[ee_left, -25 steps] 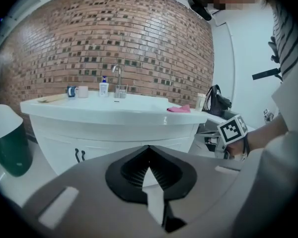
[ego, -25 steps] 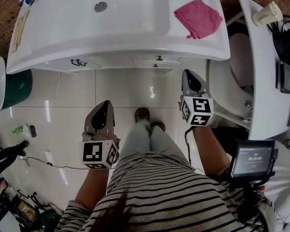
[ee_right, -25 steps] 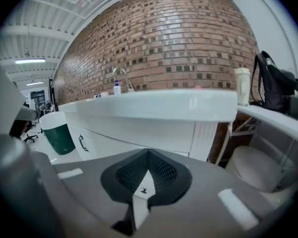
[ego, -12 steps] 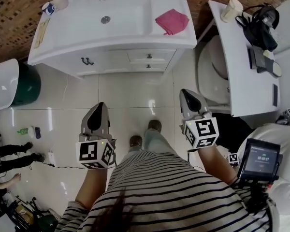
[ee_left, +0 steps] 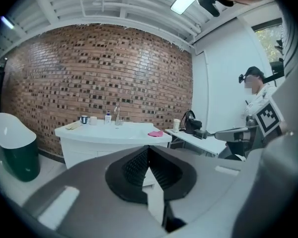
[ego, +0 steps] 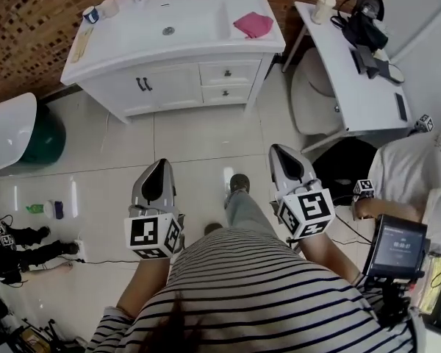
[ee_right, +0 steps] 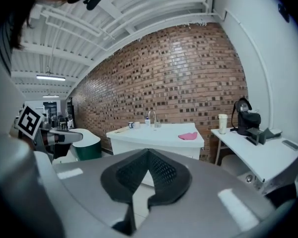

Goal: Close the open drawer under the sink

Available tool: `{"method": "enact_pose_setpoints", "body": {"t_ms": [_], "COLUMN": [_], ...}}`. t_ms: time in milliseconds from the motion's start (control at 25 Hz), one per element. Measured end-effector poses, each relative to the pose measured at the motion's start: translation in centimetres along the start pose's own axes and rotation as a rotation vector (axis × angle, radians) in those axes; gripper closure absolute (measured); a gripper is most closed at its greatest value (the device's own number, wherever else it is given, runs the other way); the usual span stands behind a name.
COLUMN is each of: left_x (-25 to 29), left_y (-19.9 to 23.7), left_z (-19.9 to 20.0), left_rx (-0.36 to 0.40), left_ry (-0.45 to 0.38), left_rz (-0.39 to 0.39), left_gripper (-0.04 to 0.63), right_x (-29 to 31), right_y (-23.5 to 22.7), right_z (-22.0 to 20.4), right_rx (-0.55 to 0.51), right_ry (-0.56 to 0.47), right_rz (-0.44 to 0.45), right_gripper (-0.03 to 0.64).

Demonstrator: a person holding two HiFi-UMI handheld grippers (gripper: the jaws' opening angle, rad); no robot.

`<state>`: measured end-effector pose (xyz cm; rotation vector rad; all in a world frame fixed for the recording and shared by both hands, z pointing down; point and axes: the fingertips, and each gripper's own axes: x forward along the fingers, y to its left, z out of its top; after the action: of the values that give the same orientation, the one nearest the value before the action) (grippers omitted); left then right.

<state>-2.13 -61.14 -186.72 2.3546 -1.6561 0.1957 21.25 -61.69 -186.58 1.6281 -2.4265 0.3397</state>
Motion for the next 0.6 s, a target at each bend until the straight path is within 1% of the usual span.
{"method": "enact_pose_setpoints", "body": {"t_ms": [120, 240, 320, 440, 600], "left_x": [-5.0, -8.3, -9.2, -9.3, -9.7], "left_y": [-0.7, -1.3, -2.1, -3.5, -3.9], "left_z": [-1.2, -1.3, -0.8, 0.4, 1.4], "left_rx": [0.013, -0.022, -0.029, -0.021, -0.005], "left_ry": [0.01, 0.003, -0.013, -0.037, -0.083], "left_rz": [-0.026, -0.046, -0.052, -0.05, -0.044], "left_gripper": [0.58, 0.58, 0.58, 0.58, 0.58], "right_x": [-4.1, -6.7, -7.3, -7.7, -7.9], "right_y": [4.4, 7.4, 8.0, 7.7, 9.0], "right_z": [0.9, 1.9, 2.5, 3.3, 4.1], "right_rx": [-0.024, -0.054, -0.078, -0.086, -0.151], "right_ry": [-0.031, -0.04, -0.043, -0.057, -0.094], "right_rz": [0.0, 0.009, 0.016, 0.029, 0.054], "right_gripper": [0.617, 0.617, 0.617, 0.617, 0.617]}}
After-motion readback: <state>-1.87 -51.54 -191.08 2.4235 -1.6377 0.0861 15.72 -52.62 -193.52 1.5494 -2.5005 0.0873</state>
